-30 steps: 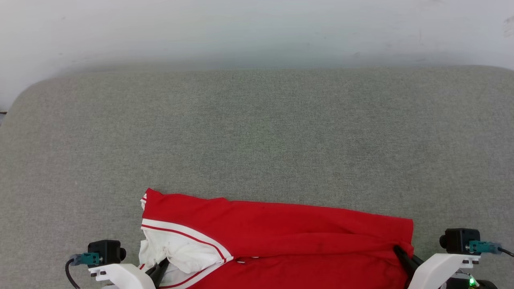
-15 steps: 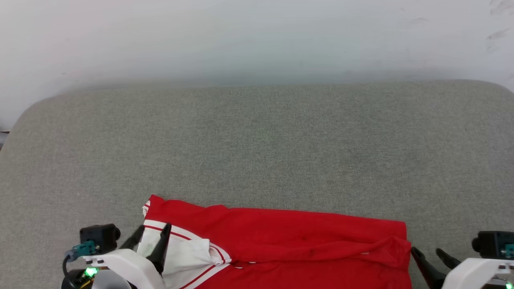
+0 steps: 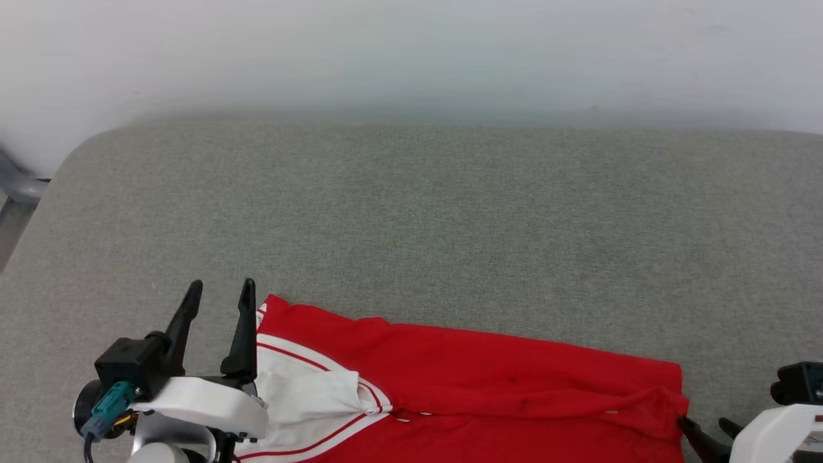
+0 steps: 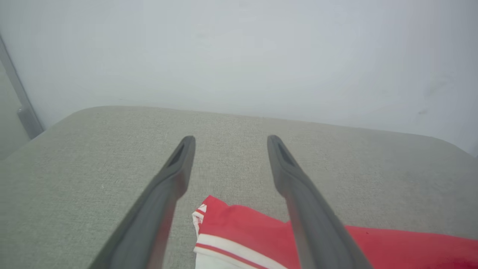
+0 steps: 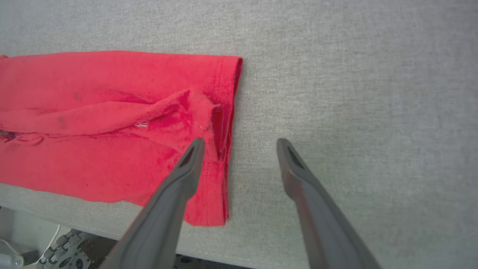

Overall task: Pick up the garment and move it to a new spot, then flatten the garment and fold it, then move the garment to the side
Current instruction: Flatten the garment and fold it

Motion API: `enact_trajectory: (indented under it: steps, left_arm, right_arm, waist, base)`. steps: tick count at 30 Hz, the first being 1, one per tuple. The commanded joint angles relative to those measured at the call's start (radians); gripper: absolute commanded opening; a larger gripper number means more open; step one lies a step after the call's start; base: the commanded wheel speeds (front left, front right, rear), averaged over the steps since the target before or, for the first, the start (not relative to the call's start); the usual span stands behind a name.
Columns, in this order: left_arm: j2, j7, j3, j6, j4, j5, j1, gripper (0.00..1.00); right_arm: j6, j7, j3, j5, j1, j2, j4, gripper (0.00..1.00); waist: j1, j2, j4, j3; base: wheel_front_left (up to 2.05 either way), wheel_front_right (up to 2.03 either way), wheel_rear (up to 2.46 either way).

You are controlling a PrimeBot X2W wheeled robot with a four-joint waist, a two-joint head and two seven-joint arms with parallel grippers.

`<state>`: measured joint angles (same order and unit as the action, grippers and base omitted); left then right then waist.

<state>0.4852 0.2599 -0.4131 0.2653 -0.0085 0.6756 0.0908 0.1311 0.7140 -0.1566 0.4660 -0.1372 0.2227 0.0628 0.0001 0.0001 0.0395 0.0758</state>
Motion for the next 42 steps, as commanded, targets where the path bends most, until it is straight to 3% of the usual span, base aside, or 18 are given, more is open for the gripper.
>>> enact_trajectory:
  steps: [1,15,16,17,19,32,42]
  left_arm:
    - [-0.023,0.006,0.033,-0.004,-0.027,-0.044,-0.011,1.00]
    - [-0.108,0.007,0.118,-0.070,-0.028,-0.161,-0.020,1.00]
    - [-0.111,0.007,0.120,-0.073,-0.024,-0.165,-0.021,1.00]
    - [-0.115,0.007,0.121,-0.076,-0.018,-0.167,-0.024,1.00]
    - [-0.124,0.007,0.127,-0.082,-0.011,-0.174,-0.024,1.00]
    - [-0.133,0.007,0.136,-0.095,0.019,-0.206,-0.053,1.00]
    - [-0.130,0.002,0.125,-0.089,0.020,-0.205,-0.077,1.00]
  right_arm:
    - [-0.001,0.002,0.011,0.004,0.031,-0.008,-0.016,1.00]
    - [-0.001,-0.005,0.073,0.018,0.097,-0.031,-0.203,1.00]
    - [0.000,0.001,0.087,0.025,0.096,-0.036,-0.215,0.96]
    - [0.000,0.002,0.100,0.028,0.095,-0.038,-0.225,0.44]
    - [0.001,-0.003,0.118,0.038,0.098,-0.039,-0.240,0.00]
    - [-0.001,-0.047,0.085,0.015,0.114,0.024,-0.137,0.00]
    - [-0.001,0.022,-0.101,0.004,0.093,0.073,-0.110,0.00]
  waist:
    - [-0.0001,-0.0001,0.023,0.019]
    - [-0.0001,-0.0001,0.077,0.086]
    - [-0.0001,-0.0001,0.076,0.087]
    - [-0.0001,-0.0001,0.076,0.088]
    - [-0.0001,-0.0001,0.073,0.089]
    - [-0.0001,-0.0001,0.023,0.030]
    - [-0.0001,-0.0001,-0.034,-0.010]
  base:
    - [0.00,0.00,0.00]
    - [0.00,0.00,0.00]
    - [0.00,0.00,0.00]
    - [0.00,0.00,0.00]
    - [0.00,0.00,0.00]
    - [0.00,0.00,0.00]
    - [0.00,0.00,0.00]
